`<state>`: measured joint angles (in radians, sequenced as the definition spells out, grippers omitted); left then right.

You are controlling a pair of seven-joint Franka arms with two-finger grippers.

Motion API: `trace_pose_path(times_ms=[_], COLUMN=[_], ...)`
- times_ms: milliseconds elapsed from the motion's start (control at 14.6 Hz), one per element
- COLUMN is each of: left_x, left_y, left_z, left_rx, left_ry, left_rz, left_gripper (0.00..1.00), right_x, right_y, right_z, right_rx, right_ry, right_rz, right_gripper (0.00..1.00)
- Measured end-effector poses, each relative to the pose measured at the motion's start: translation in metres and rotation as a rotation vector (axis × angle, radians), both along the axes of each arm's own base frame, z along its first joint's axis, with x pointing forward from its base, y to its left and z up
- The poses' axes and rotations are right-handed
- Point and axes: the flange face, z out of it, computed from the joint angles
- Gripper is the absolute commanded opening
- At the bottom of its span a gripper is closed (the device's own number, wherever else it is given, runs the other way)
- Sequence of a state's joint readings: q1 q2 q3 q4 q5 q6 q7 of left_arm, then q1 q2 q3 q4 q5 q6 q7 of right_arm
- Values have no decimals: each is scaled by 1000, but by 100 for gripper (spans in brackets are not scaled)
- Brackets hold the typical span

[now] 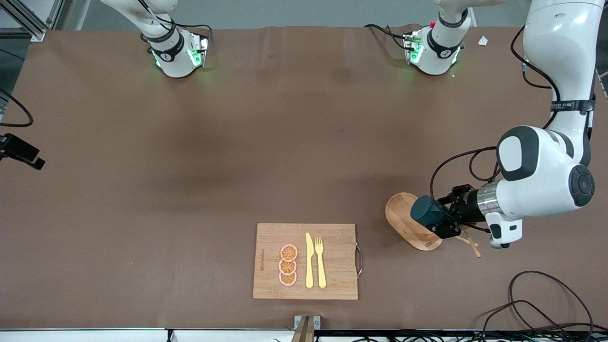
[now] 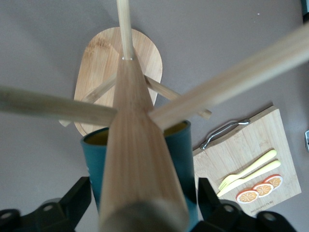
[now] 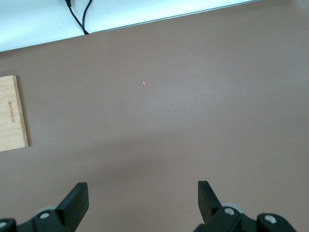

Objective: Transfer cup from left to right arm and place
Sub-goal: 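Close the left gripper on the teal mug body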

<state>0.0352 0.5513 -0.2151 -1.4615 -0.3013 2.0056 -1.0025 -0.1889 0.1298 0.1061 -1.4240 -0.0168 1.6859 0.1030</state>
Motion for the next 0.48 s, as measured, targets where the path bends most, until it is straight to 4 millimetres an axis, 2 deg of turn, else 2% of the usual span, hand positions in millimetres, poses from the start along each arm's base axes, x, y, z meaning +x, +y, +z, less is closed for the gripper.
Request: trace_pose_path(times_ms=[274,479], left_x=[0,1], left_y=[0,-1], left_z=[1,2], left_rx=[-2,-3], left_ry=[-1,2], left_rz=[1,13], left_gripper=[52,45], right_x=[0,0], right_y=[0,0], right_z=[0,0], right_rx=[0,0], right_ry=[0,0], right_rz=[0,0], right_gripper=[100,100])
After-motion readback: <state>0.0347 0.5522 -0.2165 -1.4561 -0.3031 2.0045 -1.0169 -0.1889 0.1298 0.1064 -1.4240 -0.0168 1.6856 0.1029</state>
